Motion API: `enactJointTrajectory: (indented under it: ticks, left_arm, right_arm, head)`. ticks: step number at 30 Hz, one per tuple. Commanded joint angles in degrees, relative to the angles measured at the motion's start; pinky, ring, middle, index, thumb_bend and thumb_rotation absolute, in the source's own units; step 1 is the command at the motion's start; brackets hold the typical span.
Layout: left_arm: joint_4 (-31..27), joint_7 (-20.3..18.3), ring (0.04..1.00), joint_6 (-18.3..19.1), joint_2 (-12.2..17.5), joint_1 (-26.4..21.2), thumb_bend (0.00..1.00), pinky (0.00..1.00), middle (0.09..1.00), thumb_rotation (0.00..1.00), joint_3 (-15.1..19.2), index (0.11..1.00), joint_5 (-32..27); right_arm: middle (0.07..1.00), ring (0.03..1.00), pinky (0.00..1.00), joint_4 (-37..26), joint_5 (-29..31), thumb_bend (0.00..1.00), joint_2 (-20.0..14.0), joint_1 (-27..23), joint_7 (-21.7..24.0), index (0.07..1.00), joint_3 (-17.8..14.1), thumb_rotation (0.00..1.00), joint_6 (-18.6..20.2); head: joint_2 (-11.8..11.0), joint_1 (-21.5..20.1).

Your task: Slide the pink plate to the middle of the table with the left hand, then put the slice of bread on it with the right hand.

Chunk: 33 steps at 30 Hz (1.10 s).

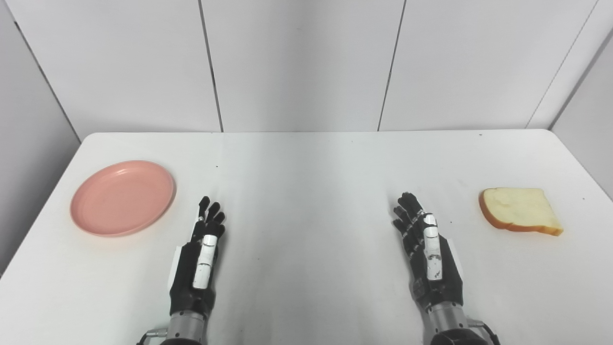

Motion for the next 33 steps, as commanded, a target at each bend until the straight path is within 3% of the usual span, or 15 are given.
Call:
enactJointTrajectory:
  ticks: [1, 16, 27, 29, 33]
  left_arm:
    - [1.04, -0.41, 0.978, -2.05, 0.22, -0.69, 0.76, 1.0, 0.988, 0.87, -0.22, 1.0, 0.17]
    - [8.6, 0.71, 0.982, -9.37, -1.74, -1.82, 0.64, 0.98, 0.998, 0.89, -1.48, 1.0, 2.07]
    - [15.09, 2.25, 0.98, -15.1, -3.23, -3.25, 0.6, 0.97, 1.0, 0.91, -2.28, 1.0, 4.68]
    - [16.09, 2.55, 0.984, -15.65, -3.51, -3.26, 0.6, 0.95, 1.0, 0.92, -2.5, 1.0, 5.07]
    - [17.15, 3.21, 0.984, -16.55, -3.8, -3.27, 0.6, 0.95, 1.0, 0.93, -2.77, 1.0, 5.83]
  right_arm:
    - [0.925, 0.933, 0.96, 3.24, 0.39, 0.78, 0.39, 1.14, 0.68, 0.889, 0.17, 0.92, -1.69]
    - [0.926, 0.936, 0.96, 8.7, 2.72, 0.76, -2.27, 0.41, 3.16, 0.889, -1.64, 0.95, -4.81]
    - [0.942, 0.958, 1.0, 14.12, 4.94, 0.75, -4.06, -0.96, 5.45, 0.898, -3.01, 0.99, -7.75]
    - [0.949, 0.963, 1.0, 15.1, 5.14, 0.73, -4.2, -1.1, 5.7, 0.904, -3.17, 1.0, -8.3]
    - [0.952, 0.964, 1.0, 17.0, 5.14, 0.73, -4.39, -1.49, 6.29, 0.908, -3.43, 1.0, -9.19]
  head:
    - [-0.57, 0.89]
    - [-5.74, 6.82]
    - [-10.79, 12.8]
    - [-12.96, 14.18]
    - [-14.16, 14.77]
